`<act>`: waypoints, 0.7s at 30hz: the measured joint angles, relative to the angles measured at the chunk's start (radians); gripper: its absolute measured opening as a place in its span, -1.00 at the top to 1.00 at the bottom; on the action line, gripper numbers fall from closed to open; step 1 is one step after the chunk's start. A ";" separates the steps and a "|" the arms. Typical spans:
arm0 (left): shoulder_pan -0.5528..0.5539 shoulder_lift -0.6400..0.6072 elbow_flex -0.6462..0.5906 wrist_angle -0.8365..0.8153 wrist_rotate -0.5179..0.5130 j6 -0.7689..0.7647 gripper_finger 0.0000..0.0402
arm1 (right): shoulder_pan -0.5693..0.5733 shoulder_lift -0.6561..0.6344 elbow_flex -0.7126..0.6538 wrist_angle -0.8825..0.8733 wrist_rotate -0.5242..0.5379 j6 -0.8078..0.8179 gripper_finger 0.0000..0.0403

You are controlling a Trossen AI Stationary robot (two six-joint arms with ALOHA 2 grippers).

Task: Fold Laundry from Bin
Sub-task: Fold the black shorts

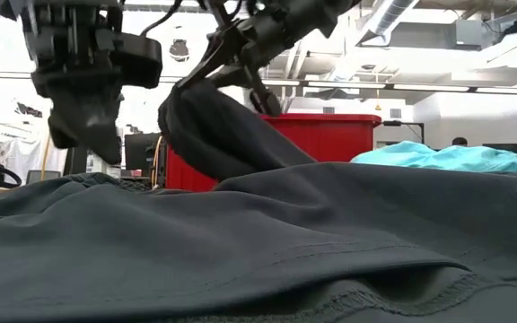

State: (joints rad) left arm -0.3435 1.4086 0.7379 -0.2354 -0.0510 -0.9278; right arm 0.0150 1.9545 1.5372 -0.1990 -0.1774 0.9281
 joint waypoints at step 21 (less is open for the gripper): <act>-0.199 -0.244 -0.154 -0.223 -0.014 -0.308 1.00 | -0.018 0.032 0.027 0.013 -0.060 -0.107 0.82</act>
State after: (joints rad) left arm -0.5426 1.1645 0.5838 -0.4582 -0.0654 -1.2362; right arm -0.0032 1.9869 1.5642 -0.1855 -0.2379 0.8207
